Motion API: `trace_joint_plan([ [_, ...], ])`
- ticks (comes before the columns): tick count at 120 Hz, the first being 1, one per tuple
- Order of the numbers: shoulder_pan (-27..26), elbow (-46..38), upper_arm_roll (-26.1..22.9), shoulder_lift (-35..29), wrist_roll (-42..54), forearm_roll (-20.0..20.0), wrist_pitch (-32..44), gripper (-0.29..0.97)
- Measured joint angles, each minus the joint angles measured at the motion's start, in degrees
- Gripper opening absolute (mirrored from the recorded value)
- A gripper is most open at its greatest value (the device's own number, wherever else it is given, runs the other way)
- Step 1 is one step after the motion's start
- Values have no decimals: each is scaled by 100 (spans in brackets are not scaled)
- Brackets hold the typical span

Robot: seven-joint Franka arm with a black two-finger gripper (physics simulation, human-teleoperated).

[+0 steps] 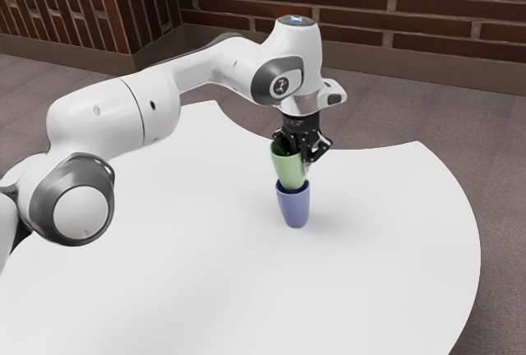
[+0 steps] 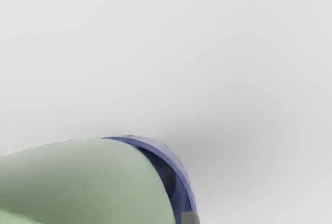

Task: Place the left cup onto the right cup

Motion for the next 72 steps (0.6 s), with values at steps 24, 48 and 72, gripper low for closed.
trace_joint_plan([
  [24,0,0,-27,-6,-4,-7,5,-11],
  [48,-8,-1,-48,-16,-19,-11,-1,-11],
  [72,-50,-1,-30,-63,-45,-17,-33,-10],
])
